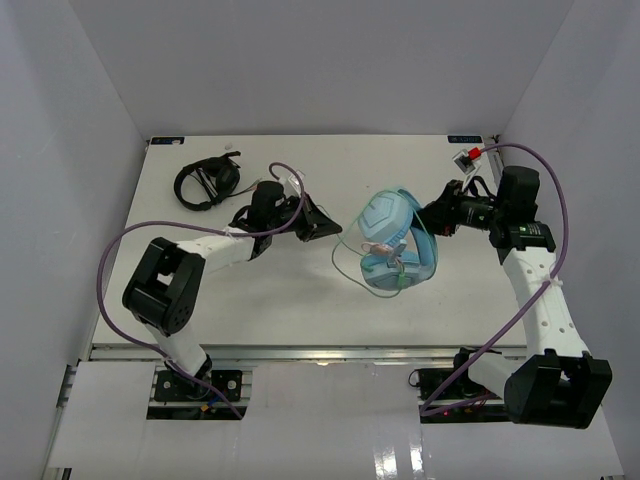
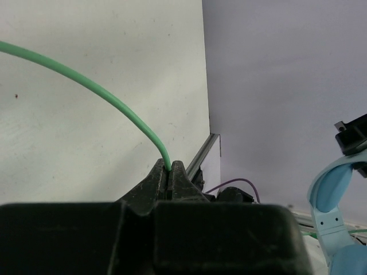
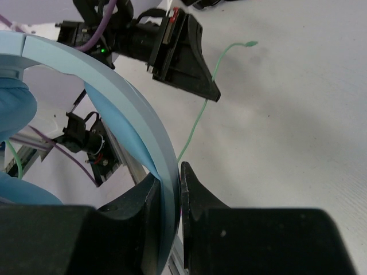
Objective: Wrap the headphones
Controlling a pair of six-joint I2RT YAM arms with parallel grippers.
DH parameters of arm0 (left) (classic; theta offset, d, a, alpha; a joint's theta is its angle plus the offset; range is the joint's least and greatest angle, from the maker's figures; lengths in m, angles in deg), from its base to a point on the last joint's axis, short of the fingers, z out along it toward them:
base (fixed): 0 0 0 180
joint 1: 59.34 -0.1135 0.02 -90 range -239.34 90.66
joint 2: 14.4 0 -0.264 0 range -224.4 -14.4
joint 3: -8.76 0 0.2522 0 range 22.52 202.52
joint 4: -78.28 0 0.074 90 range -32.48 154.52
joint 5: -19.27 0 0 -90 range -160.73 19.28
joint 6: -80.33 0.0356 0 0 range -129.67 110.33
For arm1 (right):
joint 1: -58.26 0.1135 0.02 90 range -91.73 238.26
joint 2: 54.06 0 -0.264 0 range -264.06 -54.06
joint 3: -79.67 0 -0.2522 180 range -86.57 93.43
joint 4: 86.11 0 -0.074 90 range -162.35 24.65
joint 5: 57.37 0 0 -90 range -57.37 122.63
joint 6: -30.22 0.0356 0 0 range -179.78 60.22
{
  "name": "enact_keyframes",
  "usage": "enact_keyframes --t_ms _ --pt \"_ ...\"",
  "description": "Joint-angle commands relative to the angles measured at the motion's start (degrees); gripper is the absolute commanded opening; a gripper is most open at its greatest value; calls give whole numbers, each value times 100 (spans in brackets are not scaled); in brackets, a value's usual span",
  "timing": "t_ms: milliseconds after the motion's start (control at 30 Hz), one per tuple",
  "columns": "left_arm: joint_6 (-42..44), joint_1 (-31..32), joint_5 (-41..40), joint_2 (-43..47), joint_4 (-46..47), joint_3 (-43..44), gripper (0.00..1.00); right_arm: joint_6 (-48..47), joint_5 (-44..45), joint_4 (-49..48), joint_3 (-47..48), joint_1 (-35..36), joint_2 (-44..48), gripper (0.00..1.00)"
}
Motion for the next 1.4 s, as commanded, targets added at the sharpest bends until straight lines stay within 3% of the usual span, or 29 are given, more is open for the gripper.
enact_keyframes --t_ms 0,333,500,1200,1367 --pt "719 -321 146 113 -1053 613 0 -75 -882 -193 -116 -13 88 8" --pt "1516 -802 -276 892 -2584 1540 0 -837 134 238 -123 -13 126 8" --pt "1558 -772 -380 1206 -2682 1870 0 -847 839 219 -180 -2 146 8" --pt "2061 -263 -800 1259 -3343 2488 0 79 625 251 -81 101 -415 8" --pt "2276 -30 -976 1303 -3510 2127 0 363 581 211 -40 100 -626 8"
